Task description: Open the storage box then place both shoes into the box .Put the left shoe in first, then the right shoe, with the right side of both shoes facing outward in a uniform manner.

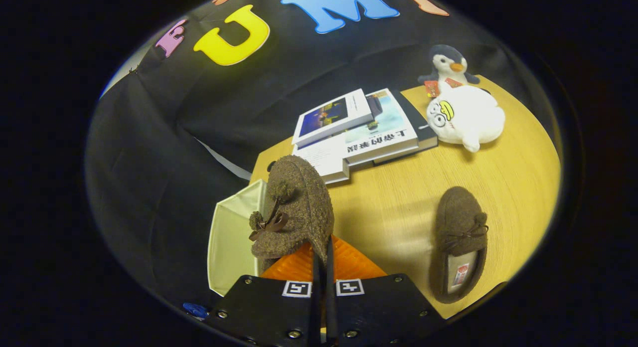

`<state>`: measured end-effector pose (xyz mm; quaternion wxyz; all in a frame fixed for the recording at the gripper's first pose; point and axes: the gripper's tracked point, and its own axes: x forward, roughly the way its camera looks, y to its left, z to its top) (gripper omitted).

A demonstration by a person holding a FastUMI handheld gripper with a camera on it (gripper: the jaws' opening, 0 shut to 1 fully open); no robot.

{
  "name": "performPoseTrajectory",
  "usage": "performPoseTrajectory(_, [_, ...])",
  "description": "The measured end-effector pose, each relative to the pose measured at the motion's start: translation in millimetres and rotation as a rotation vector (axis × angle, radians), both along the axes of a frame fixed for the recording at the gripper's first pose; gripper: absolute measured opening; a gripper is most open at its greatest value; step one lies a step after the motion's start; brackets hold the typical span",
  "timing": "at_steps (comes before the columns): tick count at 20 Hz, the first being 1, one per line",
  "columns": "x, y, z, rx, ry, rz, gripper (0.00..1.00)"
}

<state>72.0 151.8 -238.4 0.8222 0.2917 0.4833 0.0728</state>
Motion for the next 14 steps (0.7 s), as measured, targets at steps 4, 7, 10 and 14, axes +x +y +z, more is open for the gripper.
performPoseTrajectory(4, [14, 45, 30, 0.047, -0.043, 0.043, 0.04])
performPoseTrajectory(7, [16, 84, 32, 0.059, -0.049, 0.086, 0.04])
performPoseTrajectory(10, [12, 121, 25, 0.066, -0.034, 0.123, 0.04])
performPoseTrajectory(14, [9, 158, 8, 0.054, -0.012, 0.150, 0.04])
